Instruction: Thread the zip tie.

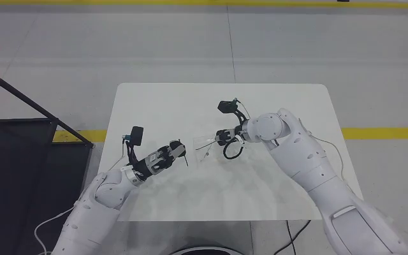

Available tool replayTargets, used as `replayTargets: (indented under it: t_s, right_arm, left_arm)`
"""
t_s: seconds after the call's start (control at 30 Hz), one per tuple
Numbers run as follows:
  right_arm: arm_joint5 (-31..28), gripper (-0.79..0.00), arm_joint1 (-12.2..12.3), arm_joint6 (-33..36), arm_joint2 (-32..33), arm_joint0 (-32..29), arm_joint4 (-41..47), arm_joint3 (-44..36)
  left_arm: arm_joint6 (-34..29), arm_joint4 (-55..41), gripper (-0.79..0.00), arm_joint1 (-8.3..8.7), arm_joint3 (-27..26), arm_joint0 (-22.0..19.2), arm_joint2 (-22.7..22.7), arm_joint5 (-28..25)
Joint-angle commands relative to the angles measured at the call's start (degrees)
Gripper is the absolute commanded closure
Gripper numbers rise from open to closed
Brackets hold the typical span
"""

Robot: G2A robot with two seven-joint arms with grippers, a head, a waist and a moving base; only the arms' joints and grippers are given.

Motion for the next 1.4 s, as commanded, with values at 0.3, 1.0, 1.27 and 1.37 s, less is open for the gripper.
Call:
replayTargets:
  t_s: [0.3, 1.0, 1.27, 1.37]
  right_arm:
    - [-1.0, 0.0, 0.1, -0.7, 1.8, -0.3, 0.3, -0.7]
    - [-1.7, 0.0, 8.6, 3.0, 27.2, -20.6, 4.3, -30.2]
    - [-2.2, 0.0, 9.9, 10.4, 30.3, -24.9, 6.9, -37.6]
    - [-2.2, 0.0, 9.9, 10.4, 30.3, -24.9, 6.9, -37.6]
  left_arm:
    - [0.0, 0.0, 0.0, 0.0, 0.0, 0.0, 0.0, 0.0]
    - [19.5, 25.9, 0.0, -1.68, -5.5, 3.3, 1.0, 14.7]
    - [19.5, 25.9, 0.0, -1.68, -5.5, 3.3, 1.0, 14.7]
    - [19.5, 25.9, 0.0, -1.68, -5.5, 3.3, 1.0, 14.7]
